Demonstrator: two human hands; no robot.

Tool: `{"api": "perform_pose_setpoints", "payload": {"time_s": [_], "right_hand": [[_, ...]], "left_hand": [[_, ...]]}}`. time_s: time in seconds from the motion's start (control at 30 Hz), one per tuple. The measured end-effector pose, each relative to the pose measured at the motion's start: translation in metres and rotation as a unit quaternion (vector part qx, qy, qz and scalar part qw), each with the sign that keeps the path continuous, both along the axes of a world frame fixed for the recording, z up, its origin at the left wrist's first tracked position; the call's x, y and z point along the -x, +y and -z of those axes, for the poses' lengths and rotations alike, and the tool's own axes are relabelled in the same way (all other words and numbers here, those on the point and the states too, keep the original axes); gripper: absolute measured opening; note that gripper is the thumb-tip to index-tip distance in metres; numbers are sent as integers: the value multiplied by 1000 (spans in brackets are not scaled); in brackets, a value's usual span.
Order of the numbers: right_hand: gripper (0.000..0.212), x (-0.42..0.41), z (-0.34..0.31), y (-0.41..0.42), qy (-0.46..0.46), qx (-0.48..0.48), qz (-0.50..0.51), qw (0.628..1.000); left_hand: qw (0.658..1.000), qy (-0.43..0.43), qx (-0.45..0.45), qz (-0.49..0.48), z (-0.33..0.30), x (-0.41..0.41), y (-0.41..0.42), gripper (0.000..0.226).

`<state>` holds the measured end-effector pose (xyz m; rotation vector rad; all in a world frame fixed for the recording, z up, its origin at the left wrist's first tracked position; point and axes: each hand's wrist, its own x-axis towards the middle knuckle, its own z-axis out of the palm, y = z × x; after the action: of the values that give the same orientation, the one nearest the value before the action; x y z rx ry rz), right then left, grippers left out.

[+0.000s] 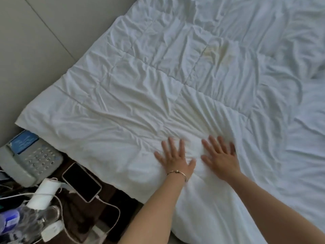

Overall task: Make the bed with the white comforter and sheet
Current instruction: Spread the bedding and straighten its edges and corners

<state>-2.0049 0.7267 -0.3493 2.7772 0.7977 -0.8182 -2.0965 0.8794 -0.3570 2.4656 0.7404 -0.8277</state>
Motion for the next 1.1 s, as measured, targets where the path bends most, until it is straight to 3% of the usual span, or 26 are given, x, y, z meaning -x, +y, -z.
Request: {"api": "perform_pose_setpoints", "payload": {"time_s": [0.1, 0.17, 0.2, 0.27, 0.33, 0.4, 0.5, 0.57, 0.7, 0.8, 0.87, 0.93, 1.0, 1.1], "right_hand": [[67, 21, -3, -76, -20, 26, 58, 998], [66, 41, -3, -115, 4, 6, 167, 986], [75, 52, -4, -130, 23, -17, 241, 970], [105, 74, -6, -153, 61, -92, 437, 893], [124, 93, -3, -173, 95, -176, 544, 815], [119, 107, -3, -187, 125, -240, 550, 790], [98, 121, -13, -201, 208, -324, 596, 704], [76, 129, -21, -206, 214, -330, 593, 702], [60, 135, -41, -208, 163, -357, 580, 714], [39, 135, -64, -204, 241, -433, 533, 686], [47, 132, -81, -200, 292, -464, 483, 683], [59, 130, -87, -193, 295, -458, 455, 705], [69, 127, -90, -183, 237, -447, 471, 723], [68, 130, -96, -173, 140, -476, 521, 694]], "left_hand": [[990, -10, 23, 138, -1, 13, -80, 77], [982, -12, 43, 184, 1, 25, -125, 77], [980, -12, 51, 192, 1, 31, -145, 80], [979, -6, 61, 195, 3, 41, -177, 89], [980, 2, 62, 187, 3, 47, -199, 105], [981, 11, 56, 185, 1, 49, -208, 120], [975, 17, 55, 213, -8, 52, -203, 131], [967, 31, 59, 245, -15, 56, -194, 134], [953, 62, 94, 282, -40, 66, -191, 140], [958, 34, 181, 220, -61, 80, -213, 144], [967, -28, 192, 167, -66, 87, -224, 141], [965, -102, 212, 112, -70, 90, -222, 121], [956, -161, 232, 72, -74, 88, -210, 94], [953, -228, 195, 53, -81, 83, -196, 60]]}}
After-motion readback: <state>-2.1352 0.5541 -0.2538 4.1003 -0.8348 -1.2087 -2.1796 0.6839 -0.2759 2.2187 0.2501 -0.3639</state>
